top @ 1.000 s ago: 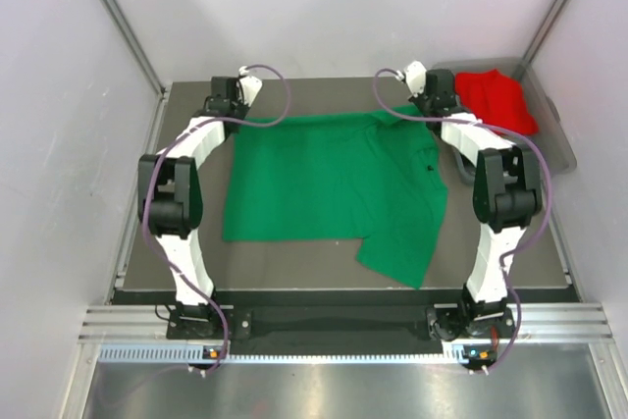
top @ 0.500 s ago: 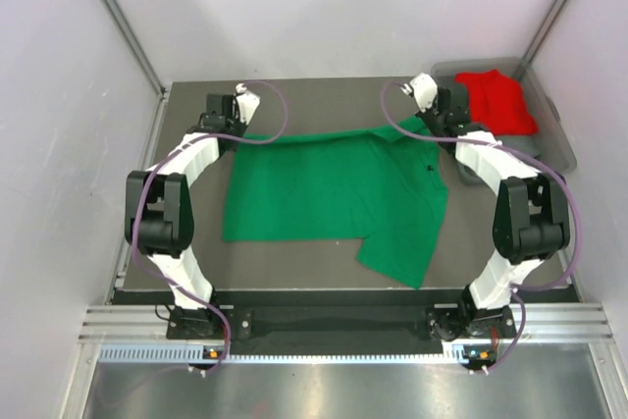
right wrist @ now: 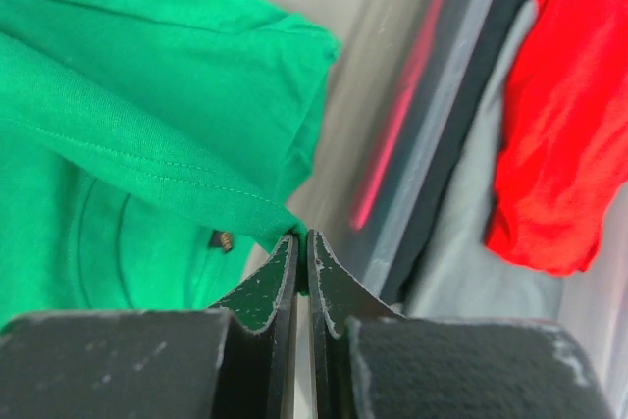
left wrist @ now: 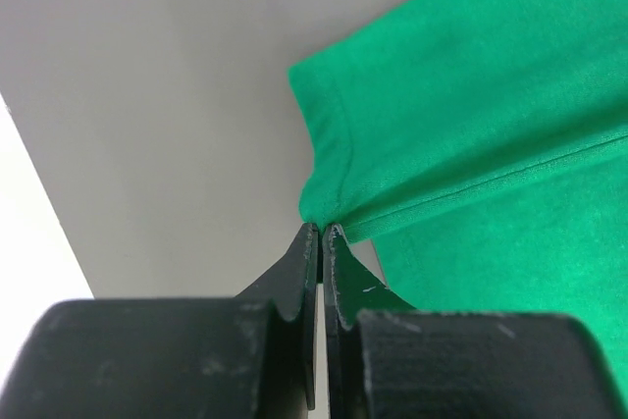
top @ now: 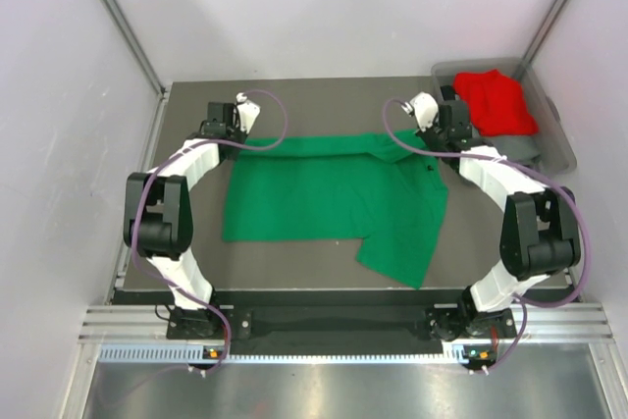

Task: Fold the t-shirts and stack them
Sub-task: Fold the tshirt

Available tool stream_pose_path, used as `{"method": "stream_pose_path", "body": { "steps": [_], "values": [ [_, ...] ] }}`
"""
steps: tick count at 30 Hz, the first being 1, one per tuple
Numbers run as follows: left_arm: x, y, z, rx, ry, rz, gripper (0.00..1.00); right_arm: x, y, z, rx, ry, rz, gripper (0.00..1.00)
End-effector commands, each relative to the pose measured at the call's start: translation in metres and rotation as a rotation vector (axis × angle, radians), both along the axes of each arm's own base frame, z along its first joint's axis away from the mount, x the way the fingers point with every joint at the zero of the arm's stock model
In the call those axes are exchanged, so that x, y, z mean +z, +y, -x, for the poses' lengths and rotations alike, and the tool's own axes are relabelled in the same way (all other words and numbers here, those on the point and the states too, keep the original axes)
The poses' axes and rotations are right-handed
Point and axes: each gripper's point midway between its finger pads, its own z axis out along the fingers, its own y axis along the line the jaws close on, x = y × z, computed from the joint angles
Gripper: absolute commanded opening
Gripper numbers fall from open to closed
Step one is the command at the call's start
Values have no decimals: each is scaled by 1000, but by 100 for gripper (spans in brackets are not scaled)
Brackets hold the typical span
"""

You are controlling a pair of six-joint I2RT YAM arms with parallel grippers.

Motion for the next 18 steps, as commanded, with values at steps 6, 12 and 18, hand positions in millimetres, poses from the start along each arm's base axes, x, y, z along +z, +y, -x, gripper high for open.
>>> {"method": "stream_pose_path", "body": {
  "steps": [6,12,18],
  "values": [
    [6,0,7,3,-28,13,0,19,15,14,30,-32,-73,0],
    [-1,0,20,1,-6,17,0,15,20,21,44,-25,-76,0],
    [5,4,21,25,1,7,27,9,23,24,52,-3,-85,0]
  ]
}}
